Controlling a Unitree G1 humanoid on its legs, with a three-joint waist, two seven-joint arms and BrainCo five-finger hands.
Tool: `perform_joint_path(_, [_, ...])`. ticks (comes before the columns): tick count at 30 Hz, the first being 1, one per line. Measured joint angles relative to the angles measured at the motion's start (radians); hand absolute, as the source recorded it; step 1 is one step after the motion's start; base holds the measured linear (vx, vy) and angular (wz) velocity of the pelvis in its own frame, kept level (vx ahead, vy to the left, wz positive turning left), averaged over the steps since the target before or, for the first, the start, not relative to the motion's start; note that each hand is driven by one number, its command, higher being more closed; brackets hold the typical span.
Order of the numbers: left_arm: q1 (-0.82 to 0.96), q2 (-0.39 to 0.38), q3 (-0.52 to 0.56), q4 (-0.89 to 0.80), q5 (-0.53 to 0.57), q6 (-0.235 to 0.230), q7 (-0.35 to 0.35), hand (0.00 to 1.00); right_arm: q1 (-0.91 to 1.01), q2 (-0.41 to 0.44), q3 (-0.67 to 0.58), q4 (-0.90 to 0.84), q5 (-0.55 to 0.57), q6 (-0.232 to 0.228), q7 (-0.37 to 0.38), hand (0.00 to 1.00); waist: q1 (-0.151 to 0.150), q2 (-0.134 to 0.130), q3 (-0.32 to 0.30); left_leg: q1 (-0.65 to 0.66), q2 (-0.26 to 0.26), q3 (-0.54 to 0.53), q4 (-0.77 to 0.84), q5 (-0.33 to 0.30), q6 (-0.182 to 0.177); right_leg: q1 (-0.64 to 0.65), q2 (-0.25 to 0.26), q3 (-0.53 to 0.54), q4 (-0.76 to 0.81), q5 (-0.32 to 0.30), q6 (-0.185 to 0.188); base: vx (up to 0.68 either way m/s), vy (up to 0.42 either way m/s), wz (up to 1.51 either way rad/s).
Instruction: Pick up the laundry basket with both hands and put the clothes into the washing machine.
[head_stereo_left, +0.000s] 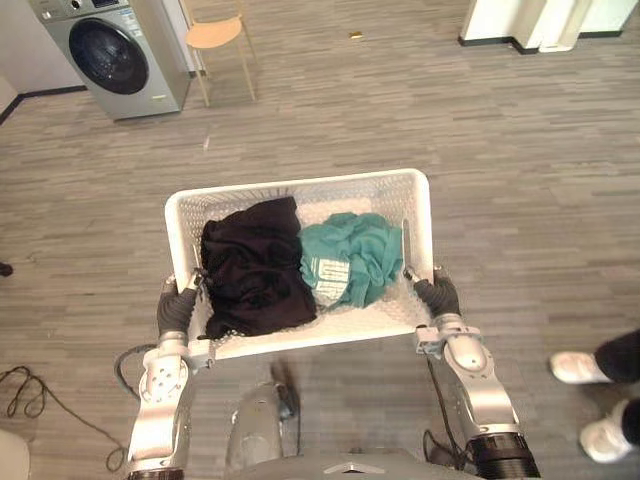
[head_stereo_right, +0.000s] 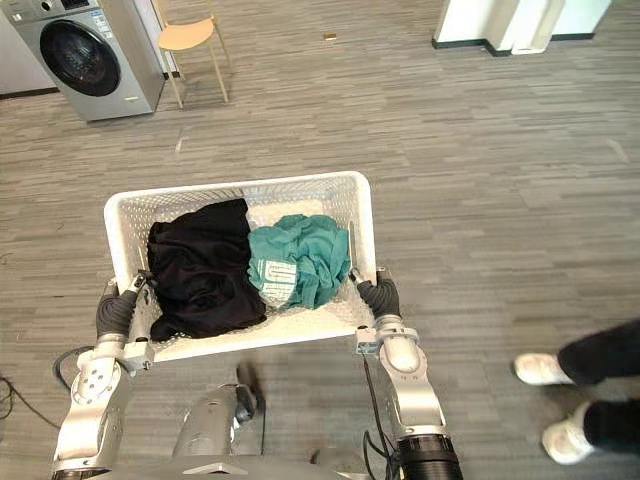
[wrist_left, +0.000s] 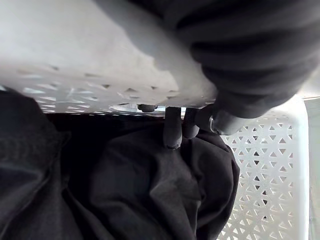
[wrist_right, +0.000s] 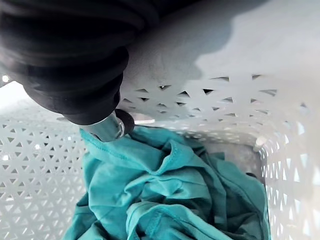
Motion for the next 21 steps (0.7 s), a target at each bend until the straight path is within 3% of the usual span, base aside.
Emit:
perform_joint_path(1, [0.016,-0.008,0.001,0.000,0.004,0.000,0.002,1.00,0.003,0.005,0.003,0.005,-0.009,0.000,0.001,1.00,0.013,-0.010,-0.008,0.013,-0.024,-0.021,0.045,0.056,0.058,-0.043,-0.041,0.009,0.218,-0.042,0.056,0.64,0.171,-0.31])
perform_joint_path(2, [0.026,-0.003,0.001,0.000,0.005,0.000,0.002,1.00,0.007,0.011,0.006,0.012,-0.013,0.000,0.002,1.00,0.017,-0.023,-0.016,0.029,-0.037,-0.016,0.076,0.074,0.079,-0.092,-0.078,0.020,0.377,-0.044,0.062,0.81,0.228,-0.29])
perform_joint_path(3, [0.056,0.015,-0.003,-0.005,0.004,0.000,0.001,1.00,0.023,0.026,0.014,0.028,-0.021,0.000,0.005,1.00,0.015,-0.082,-0.043,0.060,-0.069,-0.004,0.134,0.085,0.093,-0.206,-0.171,0.019,0.679,0.056,0.084,0.82,0.210,0.09])
perform_joint_path(4, [0.071,0.035,-0.007,-0.005,0.013,0.007,-0.002,1.00,0.044,0.051,0.013,0.057,-0.021,0.001,0.005,1.00,-0.003,-0.145,-0.068,0.100,-0.130,-0.015,0.165,0.015,0.122,-0.276,-0.252,0.027,0.871,0.265,0.076,1.01,0.195,0.36])
perform_joint_path(5, [0.076,0.042,-0.007,-0.005,0.018,0.011,-0.003,1.00,0.044,0.063,0.014,0.074,-0.021,0.001,0.006,1.00,-0.017,-0.164,-0.079,0.126,-0.148,-0.022,0.167,-0.011,0.131,-0.303,-0.281,0.029,0.938,0.275,0.065,1.02,0.157,0.57])
perform_joint_path(6, [0.078,0.040,-0.006,-0.005,0.031,0.022,-0.001,1.00,0.042,0.071,0.014,0.088,-0.024,0.005,0.006,1.00,-0.029,-0.158,-0.075,0.190,-0.157,-0.049,0.161,-0.054,0.132,-0.352,-0.291,0.018,1.012,0.214,0.029,0.99,0.123,0.37])
perform_joint_path(8, [0.078,0.042,-0.004,-0.005,0.032,0.023,0.000,1.00,0.044,0.071,0.016,0.087,-0.027,0.004,0.009,1.00,-0.034,-0.116,-0.052,0.320,-0.151,-0.096,0.101,-0.110,0.106,-0.424,-0.275,-0.024,1.014,0.107,-0.029,0.69,0.068,0.26])
perform_joint_path(9, [0.077,0.042,-0.005,-0.006,0.032,0.023,0.001,1.00,0.046,0.070,0.016,0.084,-0.026,0.004,0.010,1.00,-0.051,-0.083,-0.050,0.391,-0.137,-0.126,0.058,-0.123,0.096,-0.486,-0.247,-0.048,0.939,0.053,-0.040,0.73,0.018,0.58])
perform_joint_path(10, [0.069,0.043,-0.004,-0.007,0.032,0.022,0.000,1.00,0.047,0.068,0.014,0.073,-0.020,0.004,0.011,1.00,-0.071,-0.060,-0.051,0.454,-0.127,-0.158,0.018,-0.132,0.090,-0.560,-0.213,-0.059,0.797,0.036,-0.032,0.87,0.010,0.71])
perform_joint_path(11, [0.061,0.044,-0.004,-0.007,0.032,0.022,0.000,1.00,0.048,0.068,0.010,0.066,-0.018,0.004,0.011,1.00,-0.081,-0.054,-0.051,0.481,-0.124,-0.172,-0.008,-0.134,0.087,-0.588,-0.198,-0.058,0.691,0.042,-0.028,0.75,-0.042,0.88])
perform_joint_path(12, [0.048,0.045,-0.002,-0.007,0.032,0.021,0.000,1.00,0.052,0.068,0.005,0.058,-0.007,0.000,0.011,1.00,-0.097,-0.048,-0.053,0.534,-0.113,-0.195,-0.048,-0.147,0.062,-0.615,-0.164,-0.057,0.402,0.107,-0.011,0.78,-0.108,0.90])
perform_joint_path(13, [0.037,0.052,-0.003,-0.007,0.034,0.021,-0.002,1.00,0.063,0.070,0.003,0.044,0.006,-0.002,0.011,1.00,-0.099,-0.059,-0.057,0.592,-0.114,-0.211,-0.075,-0.175,0.017,-0.618,-0.140,-0.052,0.138,0.211,-0.005,0.79,-0.137,0.87])
perform_joint_path(15, [0.044,0.068,-0.003,-0.007,0.035,0.021,-0.002,1.00,0.103,0.076,0.009,0.012,0.010,-0.001,0.011,1.00,-0.105,-0.093,-0.075,0.647,-0.123,-0.253,-0.040,-0.233,-0.029,-0.633,-0.140,-0.039,0.055,0.297,-0.026,0.84,-0.255,1.05])
perform_joint_path(16, [0.046,0.070,-0.007,0.002,0.059,0.021,-0.003,1.00,0.143,0.081,0.010,0.005,0.020,-0.003,0.012,1.00,-0.131,-0.108,-0.090,0.624,-0.090,-0.297,0.175,-0.282,-0.035,-0.632,-0.132,0.016,0.181,0.447,-0.083,0.86,-0.356,1.21])
perform_joint_path(17, [0.045,0.048,-0.009,0.016,0.066,0.021,-0.004,1.00,0.141,0.069,0.008,0.014,0.022,0.000,0.012,1.00,-0.127,-0.072,-0.090,0.586,-0.037,-0.290,0.308,-0.273,-0.027,-0.625,-0.110,-0.005,0.243,0.381,-0.089,0.82,-0.355,0.82])
perform_joint_path(18, [0.049,0.025,-0.009,0.023,0.072,0.022,-0.002,1.00,0.135,0.053,0.007,0.000,0.022,0.012,0.011,1.00,-0.110,0.000,-0.088,0.477,0.085,-0.265,0.586,-0.150,-0.011,-0.582,-0.048,-0.028,0.270,0.318,-0.092,0.74,-0.290,-0.14])
perform_joint_path(19, [0.048,0.018,-0.005,0.026,0.071,0.021,-0.002,1.00,0.134,0.043,0.010,-0.017,0.021,0.019,0.011,1.00,-0.093,0.035,-0.090,0.395,0.180,-0.237,0.764,-0.014,0.032,-0.551,0.002,-0.032,0.272,0.271,-0.117,0.86,-0.284,-0.50])
perform_joint_path(20, [0.046,0.014,-0.003,0.026,0.070,0.021,-0.002,1.00,0.128,0.042,0.010,-0.017,0.022,0.020,0.005,1.00,-0.071,0.051,-0.078,0.313,0.272,-0.196,0.981,-0.009,0.082,-0.485,0.045,-0.031,0.262,0.221,-0.149,0.70,-0.207,-0.56])
perform_joint_path(21, [0.046,0.014,-0.002,0.026,0.070,0.021,-0.002,1.00,0.128,0.042,0.010,-0.016,0.021,0.020,0.003,1.00,-0.066,0.047,-0.069,0.283,0.291,-0.185,1.049,-0.026,0.109,-0.445,0.056,-0.023,0.251,0.202,-0.156,0.69,-0.190,-0.50])
